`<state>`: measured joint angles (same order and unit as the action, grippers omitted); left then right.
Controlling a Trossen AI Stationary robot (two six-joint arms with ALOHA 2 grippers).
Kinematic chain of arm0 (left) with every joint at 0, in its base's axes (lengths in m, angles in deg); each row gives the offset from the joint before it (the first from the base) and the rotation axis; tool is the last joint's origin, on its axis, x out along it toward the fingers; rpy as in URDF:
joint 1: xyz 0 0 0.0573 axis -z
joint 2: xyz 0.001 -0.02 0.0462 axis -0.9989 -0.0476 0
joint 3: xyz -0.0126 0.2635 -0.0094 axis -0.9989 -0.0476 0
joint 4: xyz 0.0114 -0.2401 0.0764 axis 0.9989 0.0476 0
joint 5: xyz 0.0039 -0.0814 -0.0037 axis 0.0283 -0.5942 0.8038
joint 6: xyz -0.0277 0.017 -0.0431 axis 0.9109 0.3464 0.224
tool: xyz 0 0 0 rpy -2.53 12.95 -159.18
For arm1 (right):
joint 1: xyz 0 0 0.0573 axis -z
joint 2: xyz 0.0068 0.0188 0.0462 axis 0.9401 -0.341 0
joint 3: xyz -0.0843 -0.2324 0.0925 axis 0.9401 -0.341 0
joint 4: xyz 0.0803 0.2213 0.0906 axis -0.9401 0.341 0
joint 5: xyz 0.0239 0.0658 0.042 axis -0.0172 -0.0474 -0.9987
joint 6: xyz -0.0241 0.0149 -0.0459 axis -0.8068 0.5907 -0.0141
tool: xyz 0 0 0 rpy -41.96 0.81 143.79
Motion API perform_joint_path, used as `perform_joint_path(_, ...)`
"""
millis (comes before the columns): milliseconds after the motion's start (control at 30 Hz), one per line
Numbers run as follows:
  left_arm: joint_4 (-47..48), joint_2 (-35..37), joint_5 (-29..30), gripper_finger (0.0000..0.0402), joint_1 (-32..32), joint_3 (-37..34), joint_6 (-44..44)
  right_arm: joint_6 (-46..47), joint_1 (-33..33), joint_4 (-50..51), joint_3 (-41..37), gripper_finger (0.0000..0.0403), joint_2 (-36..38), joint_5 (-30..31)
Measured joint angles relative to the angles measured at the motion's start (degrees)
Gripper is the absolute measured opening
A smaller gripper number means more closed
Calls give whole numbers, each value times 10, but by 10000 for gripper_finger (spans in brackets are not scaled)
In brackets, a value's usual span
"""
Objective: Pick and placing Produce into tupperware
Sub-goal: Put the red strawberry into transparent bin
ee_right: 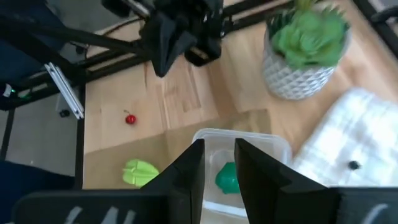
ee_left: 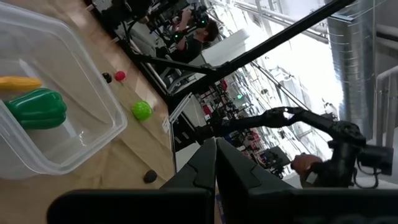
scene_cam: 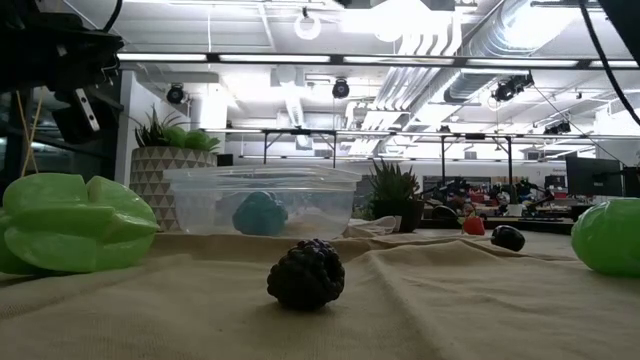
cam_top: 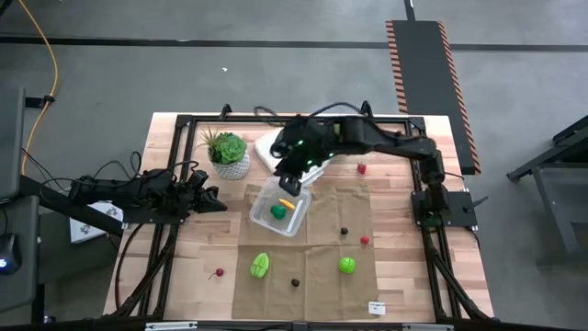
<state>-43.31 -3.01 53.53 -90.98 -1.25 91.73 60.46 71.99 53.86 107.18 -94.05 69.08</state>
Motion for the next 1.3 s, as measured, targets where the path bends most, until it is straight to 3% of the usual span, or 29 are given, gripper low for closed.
perform_joint_path(633, 1, 0, 78, 1, 0, 0, -16, -91, 30, 23, 0, 78, 142, 1)
perform_joint_path(933, -142, 0, 168, 1, 0, 2, -46, -113, 55, 33, 0, 78, 233, 1)
perform_joint_path(1100, -153, -1, 199, 1, 0, 68, -130, -124, 57, 31, -34, 78, 275, 19)
perform_joint_path(1300, -31, -49, 219, 1, 0, 217, -249, -115, 68, -15, -165, 78, 342, 40)
